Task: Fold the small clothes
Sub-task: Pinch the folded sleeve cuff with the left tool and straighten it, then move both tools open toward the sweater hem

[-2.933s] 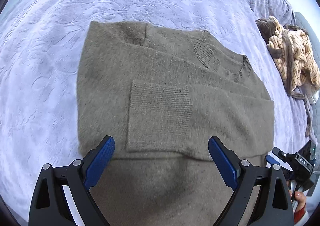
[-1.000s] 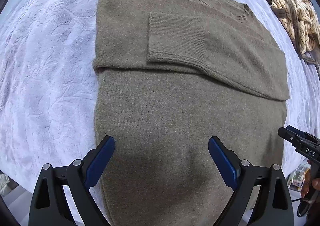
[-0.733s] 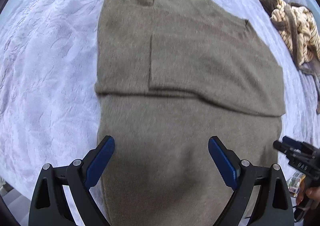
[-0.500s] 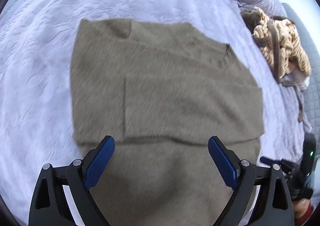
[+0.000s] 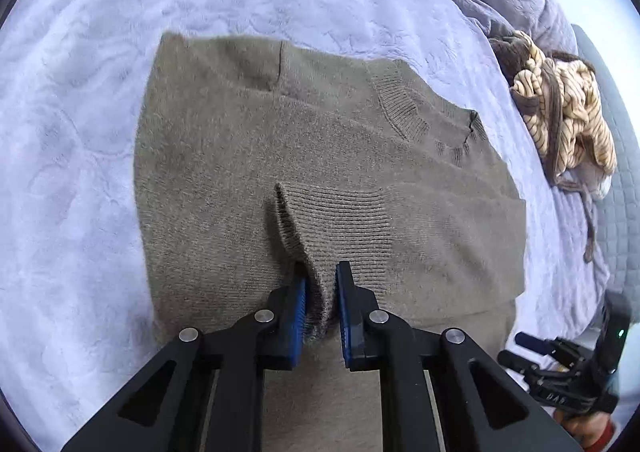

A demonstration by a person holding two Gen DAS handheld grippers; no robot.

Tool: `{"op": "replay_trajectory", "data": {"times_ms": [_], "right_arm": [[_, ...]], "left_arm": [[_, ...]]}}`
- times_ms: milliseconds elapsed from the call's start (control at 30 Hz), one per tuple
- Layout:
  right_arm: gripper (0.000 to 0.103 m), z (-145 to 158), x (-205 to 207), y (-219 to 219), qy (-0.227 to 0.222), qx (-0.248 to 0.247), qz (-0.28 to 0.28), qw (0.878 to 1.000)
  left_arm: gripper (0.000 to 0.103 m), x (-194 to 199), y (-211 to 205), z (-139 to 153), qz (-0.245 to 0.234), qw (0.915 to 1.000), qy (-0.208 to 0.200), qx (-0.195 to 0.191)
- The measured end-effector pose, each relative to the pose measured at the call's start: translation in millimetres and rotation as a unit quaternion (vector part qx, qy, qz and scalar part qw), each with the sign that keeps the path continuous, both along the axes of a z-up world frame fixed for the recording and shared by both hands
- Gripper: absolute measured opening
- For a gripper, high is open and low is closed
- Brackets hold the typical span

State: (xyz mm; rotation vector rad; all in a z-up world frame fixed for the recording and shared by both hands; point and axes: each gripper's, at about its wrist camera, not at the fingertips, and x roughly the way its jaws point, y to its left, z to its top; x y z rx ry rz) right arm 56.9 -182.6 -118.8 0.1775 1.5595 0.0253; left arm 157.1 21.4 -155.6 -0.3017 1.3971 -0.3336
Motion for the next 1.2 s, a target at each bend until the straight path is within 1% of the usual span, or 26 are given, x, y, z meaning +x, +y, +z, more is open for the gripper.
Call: {"op": "replay_trajectory", "data": {"times_ms": [67,100,133,167,200,267,567,600,633,667,700,733,767,833,933,1067,1200], "right_arm": [[0.062,-3.4,3.1,-0.1,0.002,0.002,0.002,1.000],[0.062,-4.9,3.8,0.5,0.003,0.002,0.003,1.000],[0.062,-5.4,4.8,1.5,0.004,0.001,0.005,1.000],[0.062,-4.6,5.1,3.6,0.004,0.000,0.007,1.000],[0.062,-3.7,6.0,4.5,0.002,0.000,0.008,1.000],[0.062,-6.1,5.5,3.5,0.002,0.001,0.008,1.000],[0.062,-10.6,5.5,3.5,0.002,0.000,0.009,1.000],[0.062,-10.2,4.8,4.3,0.002,0.000,0.009,1.000],[0.062,-10.1,4.2,4.9,0.002,0.000,0.008,1.000],[0.062,-10.3,3.8,4.7,0.002,0.000,0.008,1.000],[0.062,-11.5,3.4,4.5,0.002,0.001,0.007,1.000],[0.062,-12.0,3.1,4.2,0.002,0.001,0.007,1.000],[0.062,-12.4,2.7,3.8,0.002,0.001,0.007,1.000],[0.062,-13.8,2.1,2.7,0.001,0.001,0.006,1.000],[0.062,-14.2,1.1,0.5,-0.001,0.001,0.004,1.000],[0.062,-13.5,-0.9,-4.5,-0.002,0.002,0.000,1.000],[0.062,-13.3,-3.1,-10.6,-0.001,0.002,-0.007,1.000]], "left_arm": [[0.016,-2.0,3.3,-7.3,0.000,0.9998,0.007,0.018],[0.016,-2.3,6.7,-13.0,0.008,0.9996,0.016,0.022],[0.016,-2.8,10.8,-15.7,0.017,0.9995,0.021,0.016],[0.016,-3.2,12.9,-15.8,0.024,0.9994,0.022,0.011],[0.016,-3.5,13.6,-13.5,0.027,0.9993,0.019,0.015],[0.016,-3.5,10.5,-10.5,0.030,0.9989,0.011,0.035],[0.017,-3.3,7.4,-9.9,0.025,0.9976,0.009,0.065],[0.025,-3.7,7.3,-9.6,0.025,0.9974,0.008,0.067],[0.037,-4.2,6.7,-8.7,0.024,0.9976,0.008,0.064],[0.063,-4.8,5.7,-7.0,0.023,0.9982,0.005,0.055],[0.078,-5.9,3.4,-3.8,0.021,0.9984,-0.001,0.052],[0.082,-6.9,-0.8,0.1,0.017,0.9979,-0.009,0.061],[0.085,-7.4,-5.0,3.0,0.012,0.9971,-0.015,0.073],[0.085,-7.9,-10.8,5.1,0.003,0.9958,-0.017,0.089],[0.085,-8.7,-10.6,8.3,0.004,0.9961,-0.015,0.086],[0.085,-10.8,-7.3,19.1,0.001,0.9950,-0.029,0.096],[0.085,-10.0,7.8,23.4,0.017,0.9938,-0.037,0.104]]}}
